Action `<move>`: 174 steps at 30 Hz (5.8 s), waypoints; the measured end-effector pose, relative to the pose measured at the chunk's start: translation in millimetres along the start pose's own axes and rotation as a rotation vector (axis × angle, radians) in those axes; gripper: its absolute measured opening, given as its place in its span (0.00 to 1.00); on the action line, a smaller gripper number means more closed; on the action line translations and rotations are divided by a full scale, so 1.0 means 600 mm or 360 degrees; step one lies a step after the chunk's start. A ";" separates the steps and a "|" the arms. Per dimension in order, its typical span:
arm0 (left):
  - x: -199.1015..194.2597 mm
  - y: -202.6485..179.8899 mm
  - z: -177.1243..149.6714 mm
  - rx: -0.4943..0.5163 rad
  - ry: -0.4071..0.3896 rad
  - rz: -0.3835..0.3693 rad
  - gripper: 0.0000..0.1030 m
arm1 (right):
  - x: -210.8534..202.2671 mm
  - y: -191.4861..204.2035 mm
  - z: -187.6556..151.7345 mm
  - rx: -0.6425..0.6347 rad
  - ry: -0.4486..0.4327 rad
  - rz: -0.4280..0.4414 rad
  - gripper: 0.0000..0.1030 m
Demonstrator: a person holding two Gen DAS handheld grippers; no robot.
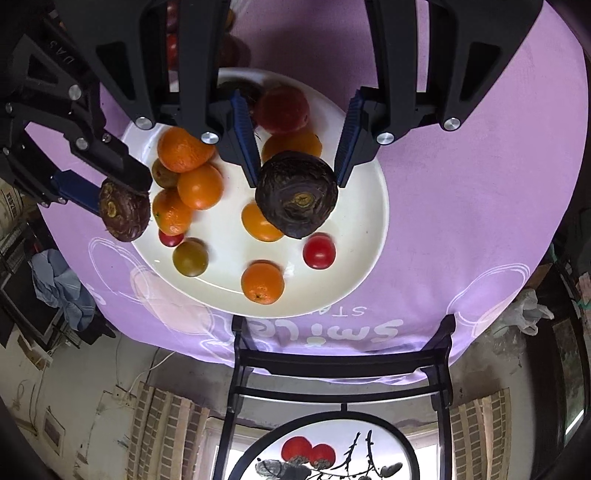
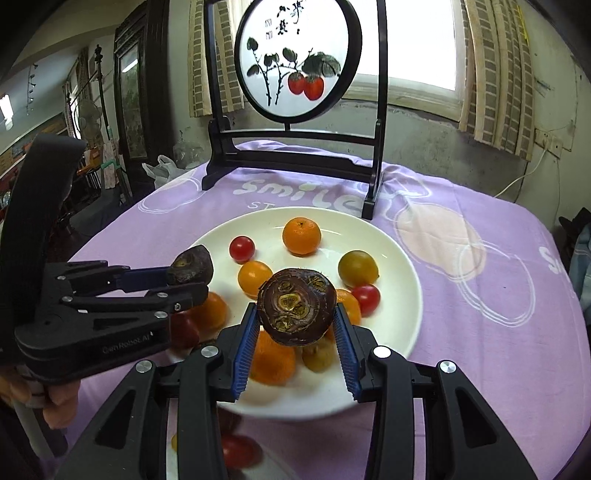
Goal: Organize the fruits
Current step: 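Carry both dark brown fruits onto the plate and open both tools, then grasp a dark red tomato with the right tool while the left tool grasps another, then carry both dark red tomatoes onto the plate and open both tools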
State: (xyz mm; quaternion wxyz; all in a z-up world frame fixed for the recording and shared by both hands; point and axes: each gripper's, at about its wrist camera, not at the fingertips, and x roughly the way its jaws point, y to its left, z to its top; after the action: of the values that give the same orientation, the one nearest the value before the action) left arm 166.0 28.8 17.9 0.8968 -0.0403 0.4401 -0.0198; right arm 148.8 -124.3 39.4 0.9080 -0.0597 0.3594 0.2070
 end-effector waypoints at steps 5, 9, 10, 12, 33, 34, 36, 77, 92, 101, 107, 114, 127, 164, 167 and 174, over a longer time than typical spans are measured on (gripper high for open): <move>0.018 0.003 0.013 -0.0045 -0.0028 0.0068 0.45 | 0.032 -0.009 0.007 0.0069 0.0027 0.0038 0.62; 0.008 -0.006 0.012 -0.0023 -0.0074 0.0047 0.56 | 0.026 -0.021 0.001 0.0113 0.0008 0.0038 0.63; 0.006 -0.009 0.010 -0.0011 -0.0074 0.0047 0.56 | 0.024 -0.024 -0.002 0.0119 0.0005 0.0032 0.64; 0.001 -0.015 0.003 -0.0001 -0.0068 0.0033 0.57 | 0.017 -0.030 -0.008 0.0136 0.0002 0.0028 0.64; -0.076 -0.005 -0.114 -0.0023 -0.0085 -0.0001 0.71 | -0.090 -0.004 -0.122 0.0130 0.0049 0.0196 0.64; -0.077 -0.002 -0.119 -0.0029 -0.0081 -0.0007 0.71 | -0.092 0.003 -0.129 0.0110 0.0061 0.0210 0.64; -0.077 0.002 -0.125 -0.0020 -0.0080 -0.0021 0.71 | -0.099 0.016 -0.135 0.0057 0.0064 0.0203 0.64; -0.062 -0.080 -0.185 0.0377 0.0069 -0.0151 0.74 | -0.082 -0.012 -0.152 0.0001 0.0194 0.0072 0.38; -0.047 -0.049 -0.158 0.0009 0.0125 -0.0408 0.68 | -0.093 -0.009 -0.147 0.0006 0.0168 0.0104 0.38; -0.005 -0.058 -0.130 -0.0158 0.0221 -0.0399 0.55 | -0.097 -0.011 -0.147 0.0025 0.0163 0.0117 0.38; 0.013 -0.048 -0.117 -0.0258 0.0253 -0.0460 0.54 | -0.097 -0.010 -0.148 0.0025 0.0168 0.0127 0.38; 0.018 -0.010 -0.123 -0.0393 0.0347 -0.0605 0.40 | -0.098 -0.010 -0.148 0.0024 0.0163 0.0128 0.38; 0.007 -0.039 -0.129 -0.0239 0.0265 -0.0460 0.38 | -0.099 -0.007 -0.149 0.0016 0.0160 0.0136 0.38; 0.021 -0.005 0.040 -0.0172 -0.0073 -0.0013 0.49 | 0.031 0.019 0.009 -0.0125 -0.0127 -0.0087 0.63; 0.005 -0.009 0.033 -0.0164 -0.0128 0.0003 0.57 | 0.013 0.011 0.003 -0.0100 -0.0156 -0.0075 0.64; -0.043 0.001 0.005 -0.0229 -0.0175 -0.0001 0.64 | -0.039 -0.018 -0.031 0.0003 -0.0154 -0.0054 0.64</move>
State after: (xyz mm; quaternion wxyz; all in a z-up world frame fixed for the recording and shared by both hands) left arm 152.7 31.6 40.3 0.9144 -0.1058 0.3906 0.0138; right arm 126.5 -146.4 41.3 0.9277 -0.0549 0.3142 0.1940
